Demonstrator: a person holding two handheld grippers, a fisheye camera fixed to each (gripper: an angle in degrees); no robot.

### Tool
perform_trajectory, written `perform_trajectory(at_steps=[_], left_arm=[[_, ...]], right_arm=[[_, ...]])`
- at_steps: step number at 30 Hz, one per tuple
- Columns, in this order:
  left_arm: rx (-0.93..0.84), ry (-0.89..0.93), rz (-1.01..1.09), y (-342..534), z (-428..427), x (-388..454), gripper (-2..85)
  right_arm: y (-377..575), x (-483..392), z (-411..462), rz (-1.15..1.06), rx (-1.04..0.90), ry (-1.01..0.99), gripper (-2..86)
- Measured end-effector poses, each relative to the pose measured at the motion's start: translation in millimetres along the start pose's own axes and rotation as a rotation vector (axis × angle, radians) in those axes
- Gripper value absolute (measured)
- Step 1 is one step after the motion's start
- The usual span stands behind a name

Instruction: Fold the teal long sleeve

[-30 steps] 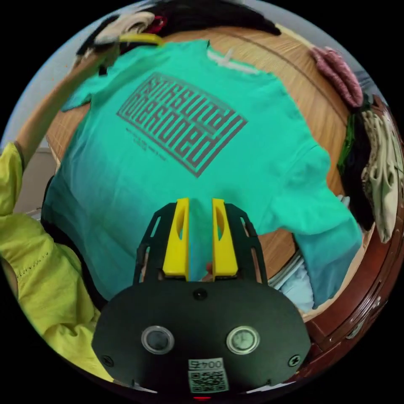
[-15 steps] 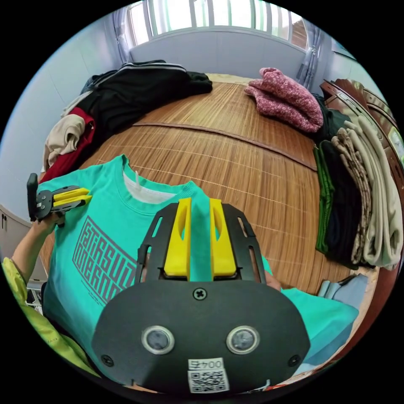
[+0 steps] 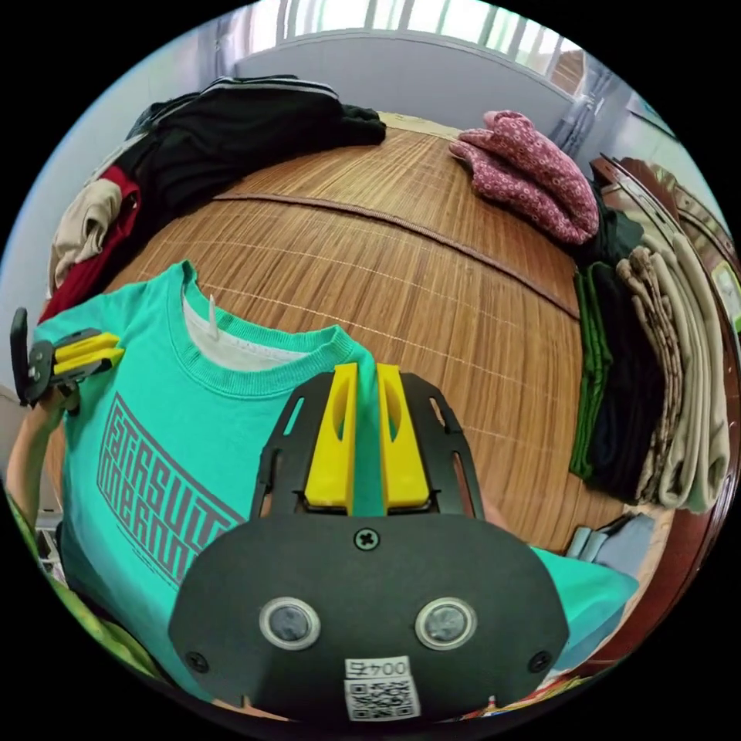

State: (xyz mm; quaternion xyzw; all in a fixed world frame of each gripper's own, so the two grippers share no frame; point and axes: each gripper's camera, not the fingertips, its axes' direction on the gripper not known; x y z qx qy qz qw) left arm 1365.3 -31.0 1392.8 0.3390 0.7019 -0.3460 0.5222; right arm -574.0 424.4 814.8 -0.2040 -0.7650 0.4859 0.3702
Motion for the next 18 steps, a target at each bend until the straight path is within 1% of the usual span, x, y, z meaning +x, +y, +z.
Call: perform_trajectory(at_steps=[2, 3, 4, 5, 7, 8, 10, 11, 13, 16, 18], left_arm=[[0.0, 0.005, -0.003, -0.7, 0.2, -1.1, 3.0], [0.0, 0.011, -0.006, -1.2, 0.4, -2.2, 3.0], [0.0, 0.014, -0.008, -1.5, 0.5, -2.6, 2.9], [0.0, 0.018, -0.01, -2.1, 0.6, -3.3, 2.9], [-0.001, 0.013, -0.01, -3.3, 0.8, -2.7, 2.8], [-0.001, 0.004, -0.005, -4.2, 0.7, -0.9, 2.7], [-0.001, -0.015, 0.004, -5.6, 0.6, 2.7, 2.5], [-0.002, -0.028, 0.01, -7.1, 0.5, 5.1, 2.4], [0.0, -0.027, 0.013, -9.2, -0.9, 5.3, 2.1], [-0.046, 0.063, -0.03, -14.2, -14.1, -6.0, 1.5], [-0.015, 0.123, -0.021, -11.6, -48.8, 0.6, 1.3]], right_arm=[[-9.6, 8.3, -21.6, 0.085, 0.026, -0.028, 2.3], [-13.0, 16.7, -43.3, 0.174, 0.046, -0.047, 1.9], [-14.4, 22.4, -66.8, 0.201, 0.036, -0.097, 2.2], [-13.6, 23.9, -79.1, 0.204, 0.032, -0.135, 2.3], [9.4, 16.1, -132.8, 0.184, 0.082, -0.319, 3.0], [18.5, 9.6, -145.5, 0.163, 0.087, -0.356, 3.3], [64.0, -30.2, -189.4, 0.095, 0.038, -0.422, 3.6], [77.7, -43.2, -198.7, 0.076, 0.014, -0.421, 3.8], [137.7, -95.3, -228.5, 0.038, -0.097, -0.38, 5.1], [205.3, -151.2, -252.3, 0.046, -0.237, -0.354, 7.4], [233.2, -179.9, -260.0, 0.06, -0.317, -0.353, 8.5]])
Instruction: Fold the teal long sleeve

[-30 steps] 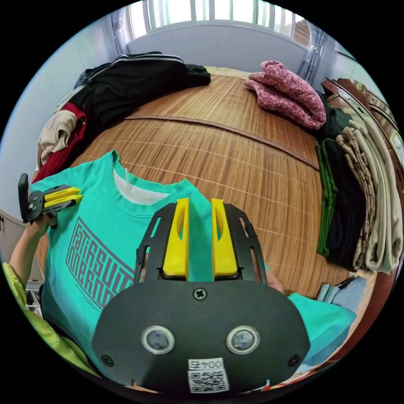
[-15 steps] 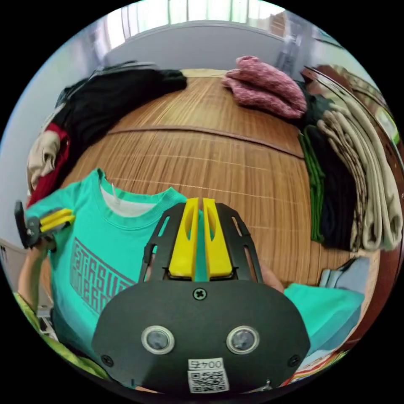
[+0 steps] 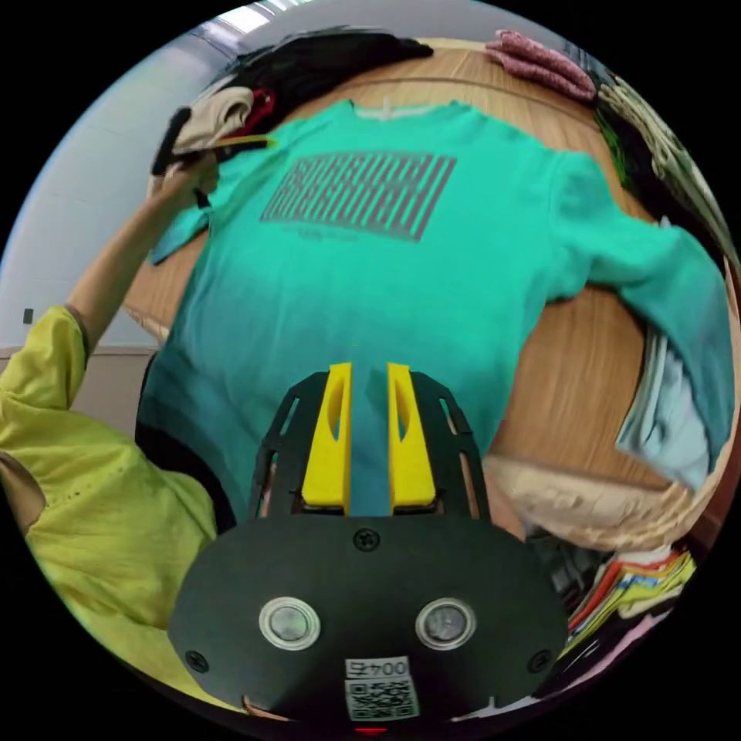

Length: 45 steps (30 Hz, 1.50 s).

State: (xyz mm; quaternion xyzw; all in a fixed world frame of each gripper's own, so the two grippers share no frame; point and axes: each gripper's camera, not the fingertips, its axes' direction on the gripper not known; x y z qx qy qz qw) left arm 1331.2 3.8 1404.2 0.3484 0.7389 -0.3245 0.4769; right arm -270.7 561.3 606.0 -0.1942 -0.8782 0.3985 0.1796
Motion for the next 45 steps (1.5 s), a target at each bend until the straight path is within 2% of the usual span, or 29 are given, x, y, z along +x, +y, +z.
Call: perform_trajectory(at_steps=[2, 4, 6, 10, 13, 15, 23, 26, 29, 31, 35, 37, 39, 41, 45], left_arm=[[-0.003, 0.023, 0.046, 10.8, -25.7, 23.2, 1.6], [-0.015, 0.008, 0.113, 32.3, -48.2, 53.6, 2.3], [-0.044, -0.052, 0.158, 75.6, -68.3, 88.7, 3.3], [-0.129, -0.063, 0.152, 155.1, -71.7, 129.2, 5.4], [-0.245, -0.109, 0.139, 206.3, -49.9, 151.0, 7.1], [-0.149, -0.132, 0.07, 228.8, -51.0, 153.9, 7.2], [-0.209, -0.16, 0.053, 213.4, -41.0, 164.7, 7.4], [-0.194, -0.165, 0.063, 214.0, -40.2, 167.9, 7.5], [-0.187, -0.136, 0.024, 212.9, -40.2, 164.3, 7.6], [-0.19, -0.132, 0.008, 211.2, -39.7, 164.6, 7.6], [-0.211, -0.185, 0.032, 205.3, -36.4, 177.2, 7.7], [-0.213, -0.196, 0.036, 204.1, -35.6, 180.4, 7.8], [-0.211, -0.184, 0.022, 203.1, -35.5, 179.4, 7.8], [-0.213, -0.174, 0.013, 201.9, -35.4, 178.4, 7.8], [-0.217, -0.186, 0.019, 199.5, -34.2, 182.8, 7.9]], right_arm=[[16.9, -24.3, 8.0, 0.013, -0.061, 0.05, 8.2], [25.5, -55.9, 1.9, 0.012, -0.027, 0.189, 7.3], [20.2, -75.9, -8.6, 0.012, -0.028, 0.245, 7.2], [6.4, -115.0, -39.7, 0.0, -0.064, 0.343, 7.3], [9.1, -127.7, -72.7, -0.015, -0.043, 0.335, 7.1], [12.6, -132.2, -94.3, -0.034, -0.027, 0.33, 6.8], [24.5, -138.8, -199.8, -0.006, -0.019, 0.245, 6.9], [43.4, -136.6, -246.1, 0.007, 0.039, 0.212, 7.3], [74.7, -123.4, -296.8, 0.036, 0.152, 0.108, 8.8], [111.1, -103.4, -341.6, 0.068, 0.303, -0.032, 11.6], [181.4, -62.1, -425.1, 0.138, 0.595, -0.168, 12.5], [236.6, -15.7, -493.7, 0.24, 0.848, -0.185, 13.0], [273.6, 32.5, -544.0, 0.327, 0.999, -0.212, 13.4], [303.3, 90.2, -589.6, 0.429, 1.083, -0.268, 13.3], [364.5, 231.4, -660.9, 0.66, 1.311, -0.524, 12.4]])
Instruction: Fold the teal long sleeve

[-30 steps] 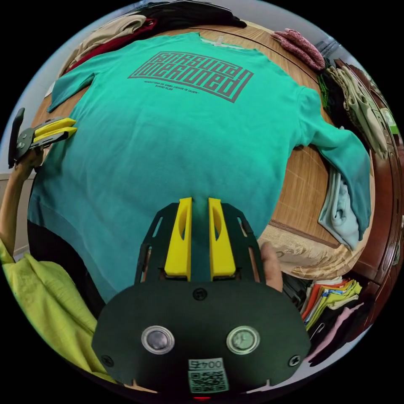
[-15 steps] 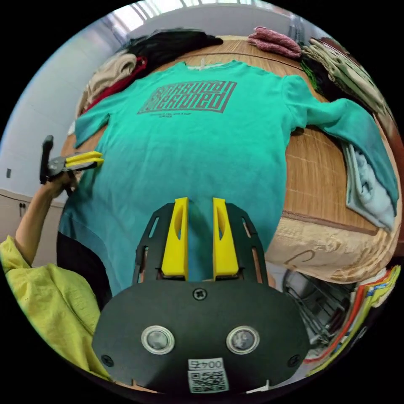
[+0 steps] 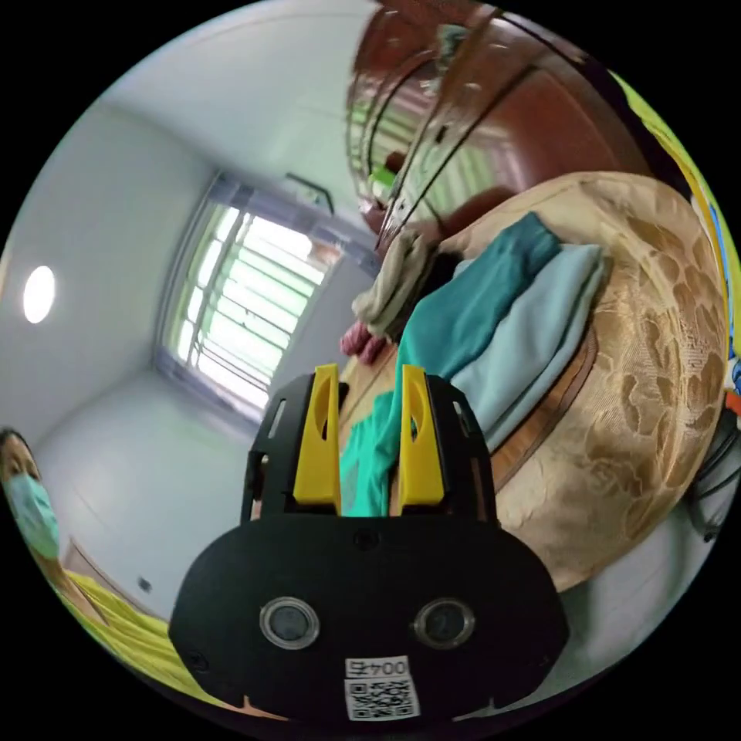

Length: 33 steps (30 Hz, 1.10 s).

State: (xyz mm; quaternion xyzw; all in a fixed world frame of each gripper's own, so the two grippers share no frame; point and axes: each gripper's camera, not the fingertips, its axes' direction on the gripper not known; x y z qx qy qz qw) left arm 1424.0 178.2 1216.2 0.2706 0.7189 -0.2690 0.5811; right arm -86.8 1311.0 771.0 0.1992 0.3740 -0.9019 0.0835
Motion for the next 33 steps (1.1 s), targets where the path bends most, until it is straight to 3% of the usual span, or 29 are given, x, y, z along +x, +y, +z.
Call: perform_trajectory(at_steps=[4, 9, 15, 29, 33], left_arm=[[0.0, 0.001, -0.002, -1.3, 0.1, 1.6, 7.8], [-0.003, 0.011, -0.002, -3.2, 0.4, 2.0, 7.7], [-0.004, 0.011, 0.002, -4.3, 0.4, 4.1, 7.7], [-0.001, 0.015, -0.016, -2.6, 0.7, 7.1, 7.6], [-0.001, 0.02, -0.018, -1.5, 1.0, 7.1, 7.6]], right_arm=[[-84.2, 54.1, -34.6, 0.232, 0.148, -0.068, 12.5], [-133.1, 74.7, -35.9, 0.329, 0.153, 0.005, 12.5], [-162.1, 75.4, -39.0, 0.34, 0.19, 0.139, 12.7], [-163.0, 77.4, 19.4, 0.305, 0.135, 0.145, 11.0], [-139.8, 77.7, 48.4, 0.299, 0.125, 0.167, 6.7]])
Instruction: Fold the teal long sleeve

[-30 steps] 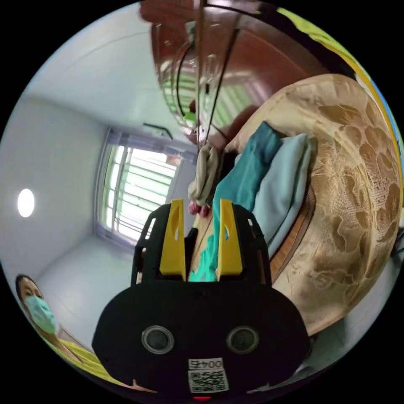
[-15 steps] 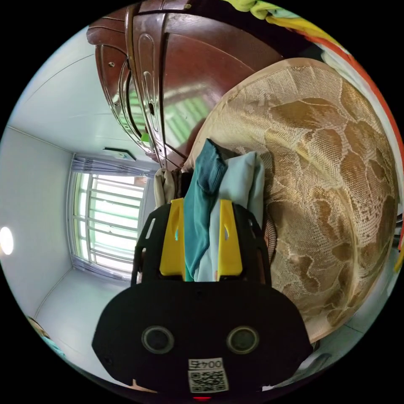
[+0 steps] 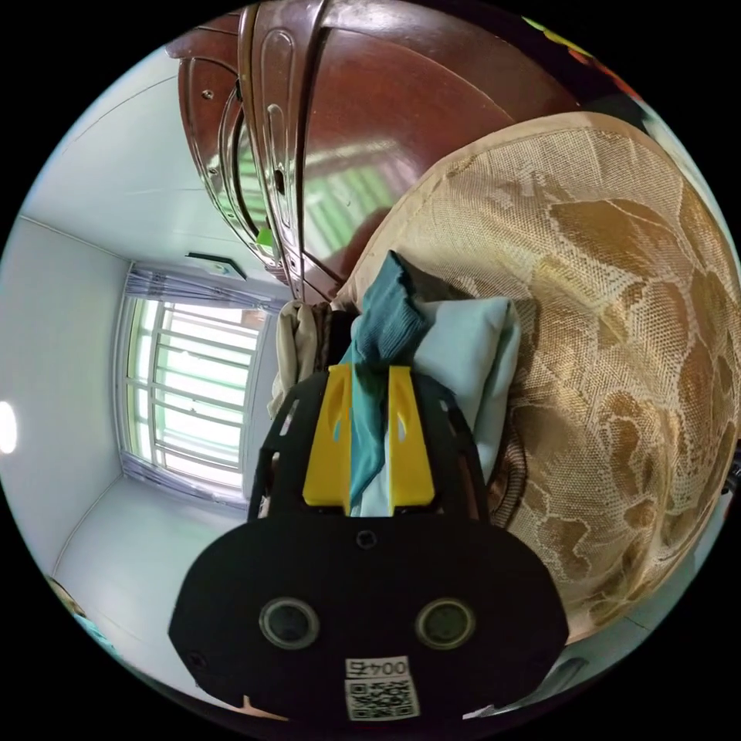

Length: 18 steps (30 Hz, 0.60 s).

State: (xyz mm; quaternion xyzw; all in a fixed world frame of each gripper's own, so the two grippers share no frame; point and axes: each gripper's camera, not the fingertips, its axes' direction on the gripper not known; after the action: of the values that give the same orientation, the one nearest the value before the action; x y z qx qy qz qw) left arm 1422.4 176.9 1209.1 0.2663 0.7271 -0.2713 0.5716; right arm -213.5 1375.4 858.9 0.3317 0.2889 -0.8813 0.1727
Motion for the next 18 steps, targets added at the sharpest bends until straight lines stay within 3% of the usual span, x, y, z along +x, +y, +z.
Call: perform_trajectory(at_steps=[8, 14, 18], left_arm=[[0.01, 0.007, -0.004, 4.6, 0.6, 0.2, 7.5], [0.027, 0.005, -0.004, 10.1, 1.0, 1.3, 7.5], [0.038, 0.005, -0.002, 13.9, 1.3, 1.6, 7.5]], right_arm=[[83.2, -66.5, 46.8, -0.2, 0.001, 0.036, 6.0], [198.4, -203.9, 113.2, -0.625, -0.062, 0.199, 5.9], [324.1, -300.5, 180.4, -0.904, -0.117, 0.272, 5.9]])
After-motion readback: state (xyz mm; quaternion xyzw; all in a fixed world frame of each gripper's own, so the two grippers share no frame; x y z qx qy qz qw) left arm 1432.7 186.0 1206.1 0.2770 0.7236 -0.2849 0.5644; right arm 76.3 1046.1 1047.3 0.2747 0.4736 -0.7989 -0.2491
